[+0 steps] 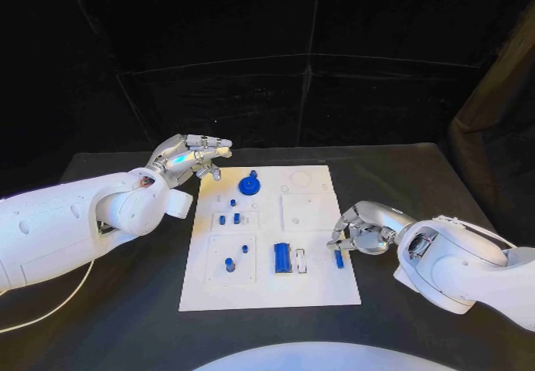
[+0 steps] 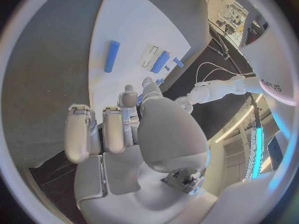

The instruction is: Assemble the parts on the task board

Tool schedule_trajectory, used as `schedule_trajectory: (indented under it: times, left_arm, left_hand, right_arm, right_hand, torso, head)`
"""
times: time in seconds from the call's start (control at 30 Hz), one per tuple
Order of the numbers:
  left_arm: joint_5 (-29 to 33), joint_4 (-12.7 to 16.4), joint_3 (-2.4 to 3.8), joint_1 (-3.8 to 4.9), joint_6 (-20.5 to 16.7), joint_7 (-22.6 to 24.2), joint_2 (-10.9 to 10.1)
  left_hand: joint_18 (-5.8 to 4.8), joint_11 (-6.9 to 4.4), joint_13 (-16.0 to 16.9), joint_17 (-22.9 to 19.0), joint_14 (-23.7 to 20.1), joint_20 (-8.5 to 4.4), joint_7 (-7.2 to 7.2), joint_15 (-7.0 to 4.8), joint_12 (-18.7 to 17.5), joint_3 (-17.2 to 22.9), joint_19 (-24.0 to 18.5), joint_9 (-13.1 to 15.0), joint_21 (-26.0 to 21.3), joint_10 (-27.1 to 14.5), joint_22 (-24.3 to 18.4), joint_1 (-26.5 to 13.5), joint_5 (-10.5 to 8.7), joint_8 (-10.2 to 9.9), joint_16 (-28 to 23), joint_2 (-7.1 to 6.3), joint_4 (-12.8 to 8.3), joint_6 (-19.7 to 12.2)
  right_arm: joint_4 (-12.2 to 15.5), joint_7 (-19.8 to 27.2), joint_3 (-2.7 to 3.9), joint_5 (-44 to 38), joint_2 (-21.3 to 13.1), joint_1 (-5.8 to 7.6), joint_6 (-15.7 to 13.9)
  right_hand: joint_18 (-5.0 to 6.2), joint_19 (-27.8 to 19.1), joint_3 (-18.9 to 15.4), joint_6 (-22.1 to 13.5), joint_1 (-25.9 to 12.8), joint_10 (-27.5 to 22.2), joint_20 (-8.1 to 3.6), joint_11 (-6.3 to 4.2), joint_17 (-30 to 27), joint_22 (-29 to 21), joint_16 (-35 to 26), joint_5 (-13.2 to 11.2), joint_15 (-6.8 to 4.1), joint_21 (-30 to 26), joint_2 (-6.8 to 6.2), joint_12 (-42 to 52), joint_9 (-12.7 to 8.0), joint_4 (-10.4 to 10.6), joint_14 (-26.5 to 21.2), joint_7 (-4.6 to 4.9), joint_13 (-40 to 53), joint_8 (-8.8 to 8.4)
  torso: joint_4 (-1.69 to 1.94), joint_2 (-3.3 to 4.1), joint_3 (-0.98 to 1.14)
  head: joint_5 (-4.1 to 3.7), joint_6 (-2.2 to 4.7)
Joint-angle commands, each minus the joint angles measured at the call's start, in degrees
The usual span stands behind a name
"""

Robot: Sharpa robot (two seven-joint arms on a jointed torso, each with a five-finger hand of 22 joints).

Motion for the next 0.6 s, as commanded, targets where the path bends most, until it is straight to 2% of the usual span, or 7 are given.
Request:
schedule_trajectory:
  times: [0.03, 0.13, 0.2, 0.27, 0.4, 0.6]
  left_arm:
    - [0.17, 0.09, 0.03, 0.07, 0.62, 0.34, 0.05]
    - [0.17, 0.08, 0.03, 0.06, 0.63, 0.38, 0.08]
    - [0.17, 0.07, 0.02, 0.06, 0.64, 0.39, 0.13]
    - [0.17, 0.06, 0.02, 0.06, 0.65, 0.37, 0.16]
    - [0.17, 0.08, 0.00, 0.06, 0.65, 0.37, 0.18]
    - [0.17, 0.12, -0.01, 0.06, 0.65, 0.38, 0.12]
  left_hand:
    - [1.18, 0.00, 0.05, -0.06, -0.23, 0.25, 0.09, 0.06, 0.21, -0.45, -0.21, -0.07, -0.24, -0.34, -0.06, -0.12, 0.25, 0.18, -0.25, 0.26, 0.03, -0.28]
    - [1.18, 0.00, 0.05, -0.06, -0.23, 0.25, 0.09, 0.06, 0.21, -0.45, -0.21, -0.07, -0.24, -0.34, -0.06, -0.12, 0.25, 0.18, -0.25, 0.26, 0.03, -0.28]
    - [1.18, 0.00, 0.05, -0.06, -0.23, 0.25, 0.09, 0.06, 0.21, -0.45, -0.21, -0.07, -0.24, -0.34, -0.06, -0.12, 0.25, 0.18, -0.25, 0.26, 0.03, -0.28]
    - [1.18, 0.03, 0.03, -0.09, -0.23, 0.26, 0.12, 0.08, 0.25, -0.46, -0.19, -0.09, -0.29, -0.44, -0.09, -0.10, 0.25, 0.15, -0.21, 0.29, 0.00, -0.39]
    - [1.18, 0.03, 0.03, -0.09, -0.23, 0.26, 0.12, 0.08, 0.25, -0.46, -0.19, -0.09, -0.29, -0.44, -0.09, -0.10, 0.25, 0.15, -0.21, 0.29, 0.00, -0.39]
    - [1.18, 0.03, 0.03, -0.09, -0.23, 0.26, 0.12, 0.08, 0.25, -0.46, -0.19, -0.09, -0.29, -0.44, -0.09, -0.10, 0.25, 0.15, -0.21, 0.29, 0.00, -0.39]
  right_arm:
    - [0.03, -3.63, -0.03, -5.81, -0.68, 0.30, 2.58]
    - [-0.51, -5.26, -0.05, -8.31, -0.73, 0.43, 4.19]
    - [-0.91, -5.83, -0.06, -9.23, -0.41, 0.45, 5.16]
    - [-1.35, -6.17, -0.07, -9.78, -0.02, 0.46, 6.24]
    - [-2.56, -6.52, -0.10, -10.46, 1.19, 0.42, 8.66]
    - [-4.33, -6.74, -0.14, -11.34, 3.44, -0.33, 11.22]
  right_hand:
    - [-0.43, 0.64, -0.78, 0.87, -0.12, 0.46, -0.11, 0.00, 0.40, 7.18, 0.26, -0.91, 0.17, 0.39, 0.11, 0.25, -0.06, 0.20, 3.36, -0.12, 0.17, -0.43]
    - [-0.42, 0.60, -1.43, 1.38, -0.74, 0.51, -0.17, -0.05, 0.34, 7.16, 0.20, -1.29, 0.11, 0.37, 0.19, 0.11, -0.05, 0.70, 3.31, -0.24, 0.13, -0.62]
    - [-0.37, 0.46, -1.84, 1.65, -1.11, 0.44, -0.19, -0.10, 0.12, 6.99, 0.02, -1.44, 0.08, 0.23, 0.14, -0.17, 0.00, 1.02, 3.24, -0.30, -0.03, -0.69]
    - [-0.34, 0.37, -2.33, 1.89, -1.55, 0.37, -0.21, -0.13, 0.06, 6.90, -0.05, -1.69, 0.05, 0.16, 0.03, -0.39, 0.09, 1.41, 3.20, -0.36, -0.15, -0.79]
    - [-0.28, 0.16, -3.46, 2.17, -2.68, 0.27, -0.25, -0.15, -0.13, 6.69, -0.25, -2.77, 0.03, -0.04, -0.32, -0.73, 0.30, 2.58, 3.12, -0.43, -0.28, -1.09]
    - [-0.25, 0.08, -3.87, 2.47, -3.09, 0.23, -0.26, -0.21, -0.15, 6.62, -0.31, -3.32, 0.01, -0.12, -0.33, -0.86, 0.51, 3.28, 3.10, -0.51, -0.30, -1.14]
  torso:
    - [0.02, 0.01, -0.08]
    - [-0.10, -0.01, -0.11]
    - [-0.04, 0.00, -0.01]
    - [0.02, 0.00, 0.00]
    - [0.11, -0.05, -0.11]
    - [0.10, -0.02, -0.04]
  head:
    - [-0.48, 0.09]
    - [-0.66, 0.13]
    - [-0.68, 0.15]
    - [-0.70, 0.16]
    - [-0.83, 0.22]
    - [-0.72, 0.25]
